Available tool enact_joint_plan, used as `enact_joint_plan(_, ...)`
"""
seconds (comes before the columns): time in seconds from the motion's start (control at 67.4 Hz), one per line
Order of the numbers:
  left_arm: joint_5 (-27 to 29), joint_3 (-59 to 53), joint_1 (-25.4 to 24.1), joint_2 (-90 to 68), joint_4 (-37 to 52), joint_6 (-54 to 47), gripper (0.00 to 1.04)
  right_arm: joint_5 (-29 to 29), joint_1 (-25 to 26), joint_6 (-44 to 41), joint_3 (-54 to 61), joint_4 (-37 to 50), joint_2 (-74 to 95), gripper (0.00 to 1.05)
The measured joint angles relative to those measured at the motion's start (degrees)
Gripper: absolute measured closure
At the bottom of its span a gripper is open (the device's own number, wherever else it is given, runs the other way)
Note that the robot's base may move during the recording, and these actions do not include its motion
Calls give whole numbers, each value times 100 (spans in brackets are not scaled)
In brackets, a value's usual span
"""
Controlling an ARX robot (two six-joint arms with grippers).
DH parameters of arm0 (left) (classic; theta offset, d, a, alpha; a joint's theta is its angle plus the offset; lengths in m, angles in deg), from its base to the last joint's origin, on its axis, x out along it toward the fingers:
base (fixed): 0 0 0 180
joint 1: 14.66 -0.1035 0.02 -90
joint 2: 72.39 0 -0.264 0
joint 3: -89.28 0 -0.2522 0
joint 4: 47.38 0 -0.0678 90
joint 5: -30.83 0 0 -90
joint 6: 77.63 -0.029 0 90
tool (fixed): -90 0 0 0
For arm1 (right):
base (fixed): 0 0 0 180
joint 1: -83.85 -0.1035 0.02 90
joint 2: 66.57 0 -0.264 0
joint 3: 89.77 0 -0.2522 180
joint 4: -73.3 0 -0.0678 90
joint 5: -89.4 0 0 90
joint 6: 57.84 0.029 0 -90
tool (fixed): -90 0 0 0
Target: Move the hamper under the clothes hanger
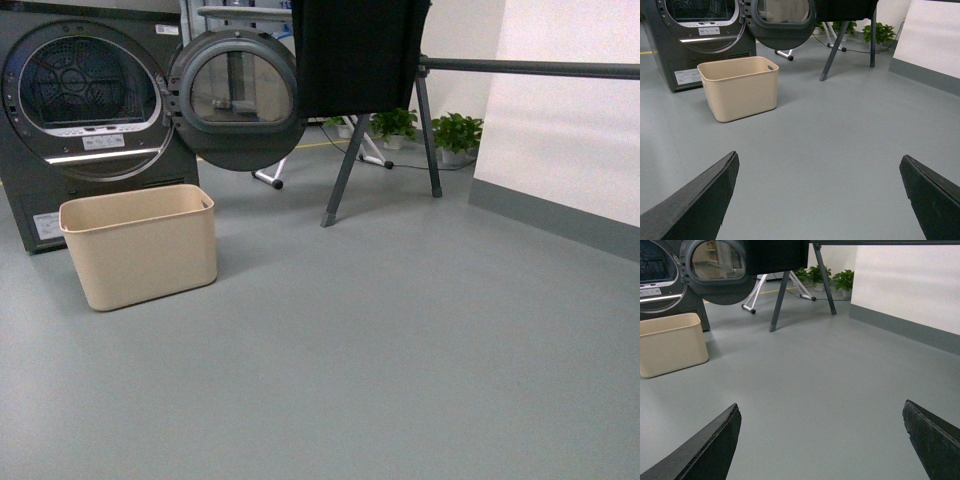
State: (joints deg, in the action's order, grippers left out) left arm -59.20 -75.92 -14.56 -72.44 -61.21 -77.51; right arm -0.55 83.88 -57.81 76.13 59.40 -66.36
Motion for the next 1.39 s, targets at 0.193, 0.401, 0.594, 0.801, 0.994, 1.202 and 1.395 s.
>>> enact_joint_plan(0.193, 2, 0, 0, 0, 0, 2, 7, 0, 0, 0, 0, 0, 0, 8)
enact_joint_plan(0.401, 2, 0, 0, 2, 0, 2, 7, 0, 0, 0, 0, 0, 0, 8)
enact_joint_plan(0.594, 2, 0, 0, 2, 0, 0, 7, 0, 0, 0, 0, 0, 0, 8)
enact_joint_plan(0.801, 2, 0, 0, 2, 0, 2, 7, 4, -2, 0, 0, -2, 0, 8)
enact_joint_plan(0.994, 2, 0, 0, -4, 0, 0, 7, 0, -2, 0, 0, -2, 0, 8)
enact_joint_plan(1.202, 2, 0, 0, 0, 0, 2, 7, 0, -2, 0, 0, -2, 0, 8)
enact_joint_plan(1.395, 4, 0, 0, 0, 0, 2, 7, 2, -2, 0, 0, -2, 0, 8)
